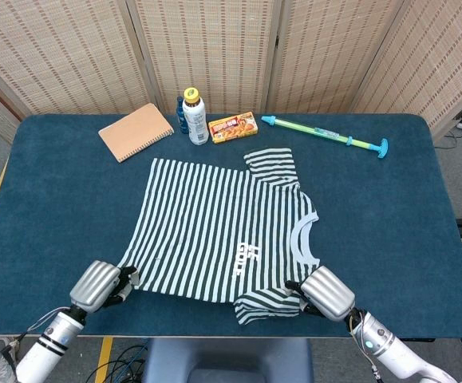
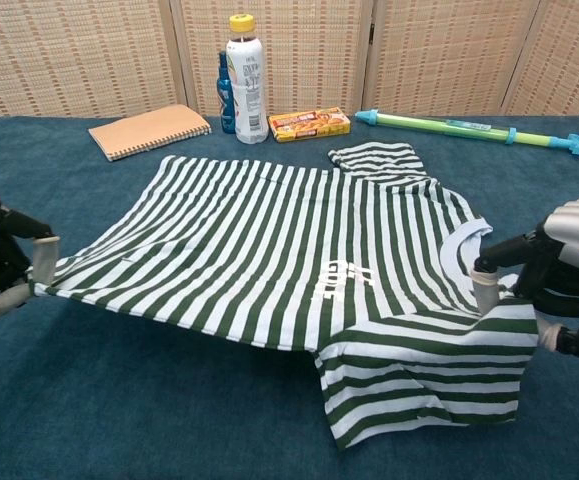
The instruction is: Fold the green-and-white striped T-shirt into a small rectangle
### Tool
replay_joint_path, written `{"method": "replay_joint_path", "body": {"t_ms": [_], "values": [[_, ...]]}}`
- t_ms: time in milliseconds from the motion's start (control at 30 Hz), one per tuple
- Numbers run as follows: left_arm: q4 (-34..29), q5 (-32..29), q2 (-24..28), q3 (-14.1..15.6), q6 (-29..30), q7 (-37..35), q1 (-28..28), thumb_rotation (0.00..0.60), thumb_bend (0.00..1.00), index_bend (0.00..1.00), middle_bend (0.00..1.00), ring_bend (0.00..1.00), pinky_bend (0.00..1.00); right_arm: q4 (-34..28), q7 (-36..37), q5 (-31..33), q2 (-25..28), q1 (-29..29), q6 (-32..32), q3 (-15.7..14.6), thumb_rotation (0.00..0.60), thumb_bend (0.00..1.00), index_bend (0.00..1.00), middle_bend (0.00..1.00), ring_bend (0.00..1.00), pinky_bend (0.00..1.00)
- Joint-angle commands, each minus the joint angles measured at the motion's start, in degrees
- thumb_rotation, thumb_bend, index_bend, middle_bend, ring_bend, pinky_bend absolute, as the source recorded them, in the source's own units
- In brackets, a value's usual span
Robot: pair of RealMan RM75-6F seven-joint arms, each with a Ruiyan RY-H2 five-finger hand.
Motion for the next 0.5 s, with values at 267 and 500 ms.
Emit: {"method": "replay_joint_path", "body": {"t_ms": [267,500], "values": [[-7.09,3.55,6.45,4.13,4.52,-1.20,4.95,0.600,0.51,0.63,0.91,0.85,0.95,-4.82,2.45,-3.54,5.67,-1.22,2.66,-3.19,0.600,0.58,0.67,0.98,1.00,1.00],[-8.99,7.70,8.41,6.82,7.58,-1.30,8.12,0.600,0.51,0.63,0.91,0.85,0.95,-6.63,3.61,-6.43,9.50,-2.38,4.71,-5.51,0.600,0.58,0.68,0.98,1.00,1.00]]}}
